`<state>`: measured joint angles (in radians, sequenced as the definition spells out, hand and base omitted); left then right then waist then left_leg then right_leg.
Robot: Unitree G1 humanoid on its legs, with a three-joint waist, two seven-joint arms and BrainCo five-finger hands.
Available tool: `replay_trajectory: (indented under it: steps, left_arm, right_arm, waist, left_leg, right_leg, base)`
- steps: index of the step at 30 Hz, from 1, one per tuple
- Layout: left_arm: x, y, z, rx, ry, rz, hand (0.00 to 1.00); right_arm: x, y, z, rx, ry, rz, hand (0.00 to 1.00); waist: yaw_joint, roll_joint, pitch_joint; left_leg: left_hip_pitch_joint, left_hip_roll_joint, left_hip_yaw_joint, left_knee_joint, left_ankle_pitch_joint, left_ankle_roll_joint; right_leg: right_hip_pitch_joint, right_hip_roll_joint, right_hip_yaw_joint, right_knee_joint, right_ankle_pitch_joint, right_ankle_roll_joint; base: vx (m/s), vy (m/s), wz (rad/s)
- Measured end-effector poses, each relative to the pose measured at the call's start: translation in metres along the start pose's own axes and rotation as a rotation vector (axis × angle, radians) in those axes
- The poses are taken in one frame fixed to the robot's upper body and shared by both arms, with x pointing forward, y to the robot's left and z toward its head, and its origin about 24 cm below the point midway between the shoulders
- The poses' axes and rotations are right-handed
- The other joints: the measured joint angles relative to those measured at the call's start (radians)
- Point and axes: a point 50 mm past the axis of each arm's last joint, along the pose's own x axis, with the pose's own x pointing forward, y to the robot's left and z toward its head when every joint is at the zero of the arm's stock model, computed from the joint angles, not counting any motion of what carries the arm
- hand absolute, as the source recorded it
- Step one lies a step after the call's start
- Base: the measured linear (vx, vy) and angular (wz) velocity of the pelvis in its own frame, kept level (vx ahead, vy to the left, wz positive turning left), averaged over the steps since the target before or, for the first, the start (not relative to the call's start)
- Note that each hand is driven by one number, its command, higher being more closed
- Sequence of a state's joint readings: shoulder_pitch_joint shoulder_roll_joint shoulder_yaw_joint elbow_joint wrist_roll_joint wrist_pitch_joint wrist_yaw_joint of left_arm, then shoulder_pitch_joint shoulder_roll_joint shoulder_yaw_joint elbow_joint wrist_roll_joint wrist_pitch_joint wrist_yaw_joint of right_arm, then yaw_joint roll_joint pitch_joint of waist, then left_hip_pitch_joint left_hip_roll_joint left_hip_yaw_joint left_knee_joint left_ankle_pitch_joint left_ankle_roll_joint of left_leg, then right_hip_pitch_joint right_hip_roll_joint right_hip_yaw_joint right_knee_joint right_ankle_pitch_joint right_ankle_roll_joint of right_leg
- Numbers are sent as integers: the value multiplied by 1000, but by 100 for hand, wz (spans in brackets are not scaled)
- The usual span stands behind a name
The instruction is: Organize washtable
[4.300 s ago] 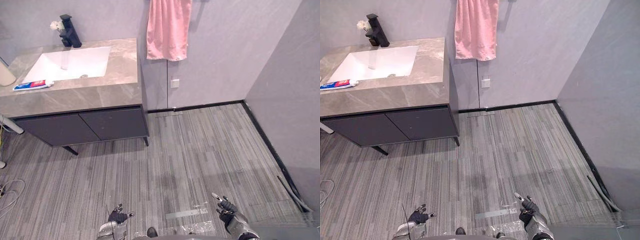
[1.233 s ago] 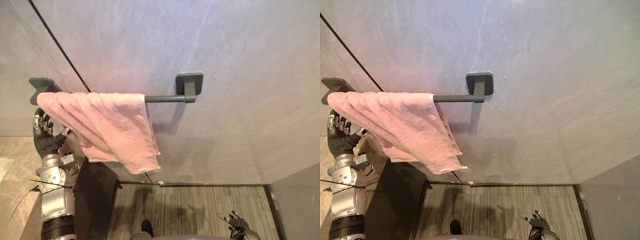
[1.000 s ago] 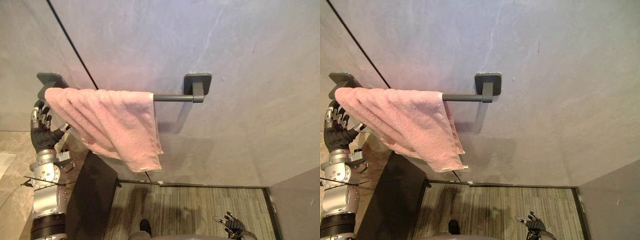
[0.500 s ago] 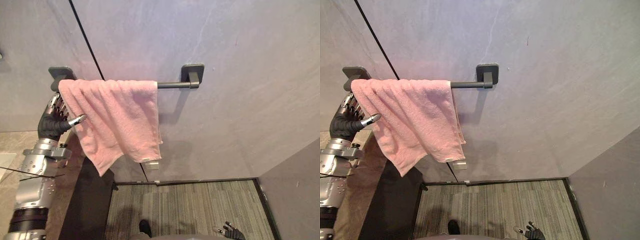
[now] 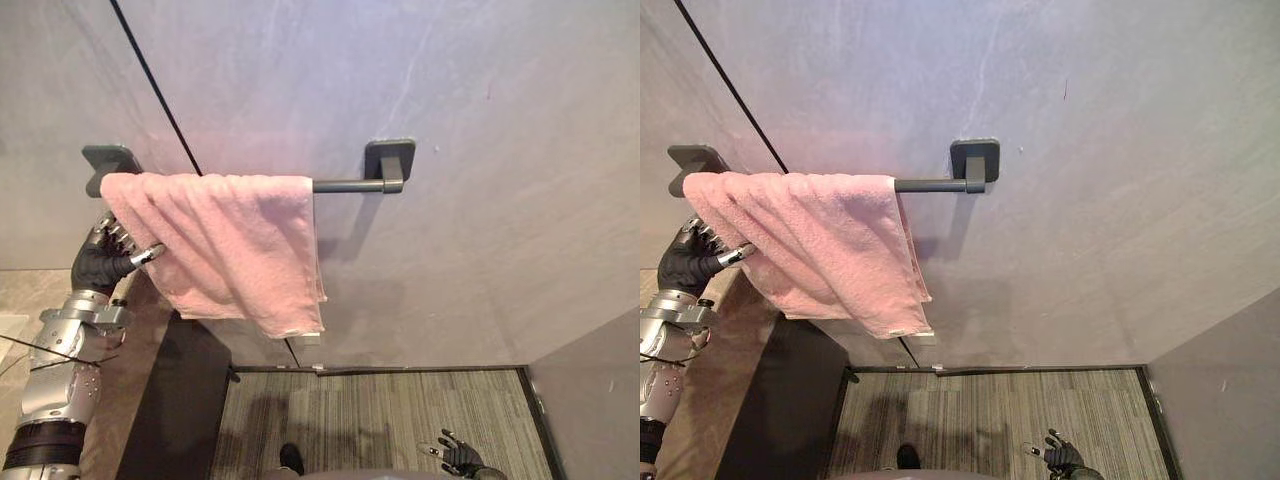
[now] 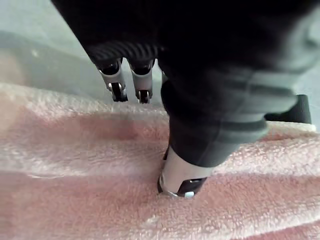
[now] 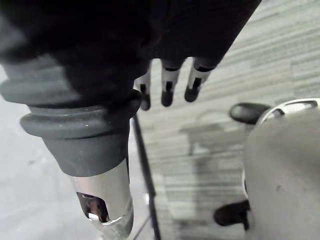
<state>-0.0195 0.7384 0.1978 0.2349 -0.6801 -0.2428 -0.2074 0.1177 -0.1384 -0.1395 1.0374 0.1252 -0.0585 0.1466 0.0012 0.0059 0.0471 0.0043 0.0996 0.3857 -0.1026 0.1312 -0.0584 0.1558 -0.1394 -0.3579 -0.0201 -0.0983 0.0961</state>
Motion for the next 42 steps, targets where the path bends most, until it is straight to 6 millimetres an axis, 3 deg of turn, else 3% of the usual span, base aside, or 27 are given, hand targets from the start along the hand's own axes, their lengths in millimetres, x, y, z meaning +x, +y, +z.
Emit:
replay_trajectory:
  steps: [9, 10, 18, 26, 30, 32, 33, 35, 37, 39, 42]
  left_arm:
    - [-1, 0, -6, 39, 30, 29, 0]
    - [-1, 0, -8, 38, 39, 28, 100]
    - [-4, -1, -19, 31, 103, -7, 100]
    - [-4, -8, -23, 64, 123, -56, 100]
    - [-4, -8, -22, 72, 122, -61, 100]
    - [-3, -11, -20, 89, 113, -74, 100]
    - [-3, -12, -19, 96, 111, -77, 100]
    - [-6, -14, -18, 108, 108, -87, 100]
    - [-6, -15, -18, 109, 107, -78, 100]
    - [-6, -19, -16, 111, 99, -96, 100]
    - [-5, -24, -15, 114, 91, -118, 100]
  right_arm:
    - [-1, -1, -4, 2, 11, -6, 0]
    - [-2, -1, -6, 3, 17, -7, 0]
    - [-3, -2, -12, 10, 43, -6, 0]
    - [2, 2, 8, -37, -2, 24, 0]
    - [4, 10, 46, -118, -144, 72, 0]
    - [-3, 27, 93, -176, -331, 147, 0]
    - [-7, 32, 106, -188, -387, 170, 0]
    - [-30, 55, 160, -224, -619, 292, 0]
    - [-54, 69, 197, -260, -789, 378, 0]
    - [-87, 80, 233, -304, -968, 464, 0]
    - [-133, 98, 269, -355, -1195, 605, 0]
  waist:
    - [-16, -2, -1]
    - [-15, -4, -1]
    - [-15, -28, 1]
    - [-14, -25, 1]
    - [-12, -22, 2]
    - [-13, -21, 2]
    - [-14, -21, 2]
    - [-9, -17, -1]
    - [-11, -17, -2]
    - [-15, -14, -3]
    - [-15, -14, -5]
  left_leg:
    - [4, 3, -3, -1, -3, -2]
    - [4, 3, -5, -1, -3, -3]
    - [2, 2, -2, -1, -11, -12]
    - [10, 2, 23, -1, -14, -17]
    - [12, 3, 28, -1, -14, -17]
    - [12, 6, 32, -1, -14, -17]
    - [11, 8, 35, -1, -13, -17]
    - [7, 21, 61, -1, -12, -17]
    - [5, 22, 63, 0, -8, -17]
    - [5, 28, 57, 4, -1, -16]
    - [-9, 37, 50, 5, 8, -14]
  right_leg:
    - [-3, -3, 1, 6, -2, -3]
    - [-3, -4, 1, 5, -2, -3]
    - [-4, -4, 5, -3, -2, -2]
    - [-3, -1, 18, -9, -2, -3]
    - [-4, -3, 23, -8, -2, -3]
    - [-11, -4, 30, -1, -2, -3]
    - [-15, -4, 36, 0, 0, -5]
    - [-40, 0, 73, 6, 10, -18]
    - [-40, 3, 81, 6, 16, -19]
    - [-44, 10, 79, 16, 26, -29]
    - [-62, 19, 77, 25, 33, -36]
  base:
    - [-33, 5, -1]
    - [-37, 8, 1]
    - [0, 0, -1]
    - [8, -6, -7]
    - [9, -8, -2]
    - [-34, 8, -8]
    - [-47, 14, -21]
    - [-53, 10, -34]
    - [-37, -2, -14]
    - [-49, -6, 0]
    - [-74, -7, -1]
